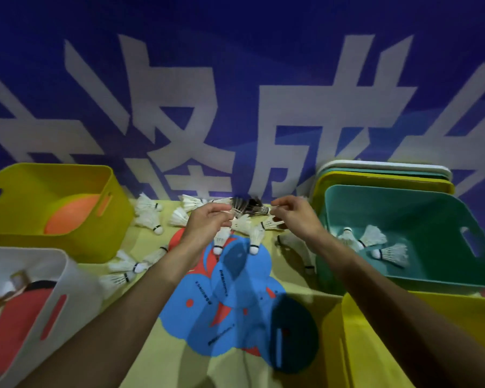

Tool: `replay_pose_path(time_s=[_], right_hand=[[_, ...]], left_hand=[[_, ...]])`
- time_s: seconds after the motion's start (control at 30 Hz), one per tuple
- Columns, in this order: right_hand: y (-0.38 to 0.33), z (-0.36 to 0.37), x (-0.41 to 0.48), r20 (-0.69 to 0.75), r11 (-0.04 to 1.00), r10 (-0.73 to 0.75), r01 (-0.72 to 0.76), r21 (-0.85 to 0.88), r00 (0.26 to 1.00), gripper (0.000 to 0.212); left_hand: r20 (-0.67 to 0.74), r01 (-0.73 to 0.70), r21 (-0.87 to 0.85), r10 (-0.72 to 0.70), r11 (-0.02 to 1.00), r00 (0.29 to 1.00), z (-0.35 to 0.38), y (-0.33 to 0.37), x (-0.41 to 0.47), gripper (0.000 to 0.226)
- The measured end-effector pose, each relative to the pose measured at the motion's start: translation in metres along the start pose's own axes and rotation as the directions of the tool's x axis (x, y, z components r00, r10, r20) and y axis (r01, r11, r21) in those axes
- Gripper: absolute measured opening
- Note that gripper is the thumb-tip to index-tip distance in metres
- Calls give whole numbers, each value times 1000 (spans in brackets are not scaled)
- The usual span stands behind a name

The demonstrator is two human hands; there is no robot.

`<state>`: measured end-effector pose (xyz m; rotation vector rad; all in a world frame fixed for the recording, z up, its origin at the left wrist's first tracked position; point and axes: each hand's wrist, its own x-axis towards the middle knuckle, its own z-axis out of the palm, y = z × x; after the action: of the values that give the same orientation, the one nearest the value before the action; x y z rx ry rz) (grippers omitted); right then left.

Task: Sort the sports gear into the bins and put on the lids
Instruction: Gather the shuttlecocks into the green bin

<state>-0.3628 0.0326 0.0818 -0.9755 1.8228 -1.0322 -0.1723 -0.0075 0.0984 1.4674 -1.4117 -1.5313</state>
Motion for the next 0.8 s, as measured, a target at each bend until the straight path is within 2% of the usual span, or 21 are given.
replay_pose_path(time_s=[0.17, 0.33, 0.47, 0.53, 0.63, 0.8], right_hand=[[-8, 68, 9, 109, 997, 16, -7, -81, 994, 15], [-7, 137, 17, 207, 988, 54, -22, -155, 977, 7], [-7, 195, 22, 301, 964, 90, -8, -264, 949, 17], [-5, 226, 24, 367, 928, 90, 56, -368, 926, 24], [-3, 269, 29, 475, 817, 113, 190, -544, 873, 32], [1, 320, 39, 548, 690, 51, 367, -624, 835, 45]], left_hand=[[-117, 62, -23, -65, 998, 991, -74, -39, 12, 12], [-242, 127, -39, -132, 991, 961, -138, -85, 24, 17], [-332, 196, -98, -217, 976, 918, -172, -124, 26, 23], [-360, 233, -139, -269, 962, 894, -181, -141, 26, 26], [-362, 276, -158, -315, 948, 877, -190, -158, 26, 26], [-325, 325, -74, -331, 943, 886, -204, -181, 27, 25]])
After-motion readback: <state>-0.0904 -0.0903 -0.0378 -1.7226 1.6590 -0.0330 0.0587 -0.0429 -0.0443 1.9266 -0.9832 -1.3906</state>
